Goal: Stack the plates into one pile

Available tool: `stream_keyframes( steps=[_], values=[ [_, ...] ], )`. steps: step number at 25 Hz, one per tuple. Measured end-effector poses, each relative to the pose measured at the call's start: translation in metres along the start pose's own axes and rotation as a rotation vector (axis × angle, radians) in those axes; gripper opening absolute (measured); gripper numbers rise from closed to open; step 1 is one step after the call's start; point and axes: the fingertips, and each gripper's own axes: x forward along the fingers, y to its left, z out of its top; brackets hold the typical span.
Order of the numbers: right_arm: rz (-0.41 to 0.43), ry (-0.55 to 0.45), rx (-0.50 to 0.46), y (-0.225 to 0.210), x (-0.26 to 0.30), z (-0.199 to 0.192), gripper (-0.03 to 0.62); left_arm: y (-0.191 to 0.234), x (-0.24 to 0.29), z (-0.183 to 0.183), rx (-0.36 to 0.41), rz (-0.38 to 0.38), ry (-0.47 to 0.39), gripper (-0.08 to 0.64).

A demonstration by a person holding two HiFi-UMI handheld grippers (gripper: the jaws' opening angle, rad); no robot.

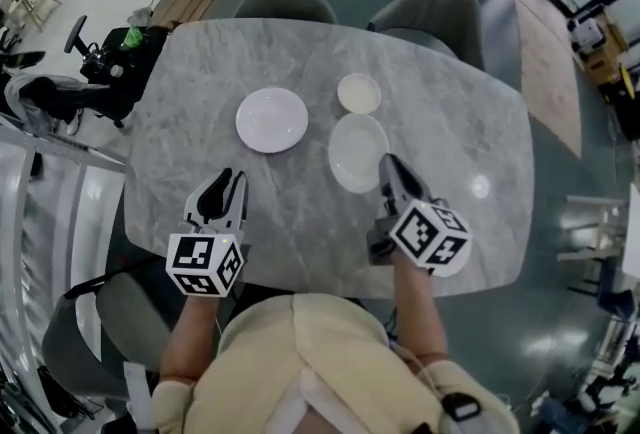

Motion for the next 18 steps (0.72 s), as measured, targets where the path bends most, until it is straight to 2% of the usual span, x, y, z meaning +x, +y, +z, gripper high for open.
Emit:
stream_keyframes(
  steps=[10,18],
  values=[
    [0.170,0.090,-0.024,0.081,0.072,-0.024,0.014,0.049,-0.014,-0.003,-0.045,0.084,-0.006,0.086],
    [0.245,0.098,0.048,0.117,0.119,-0.037,0.014,0.078,-0.019,-0.014,-0.084,0.134,0.011,0.086]
  ],
)
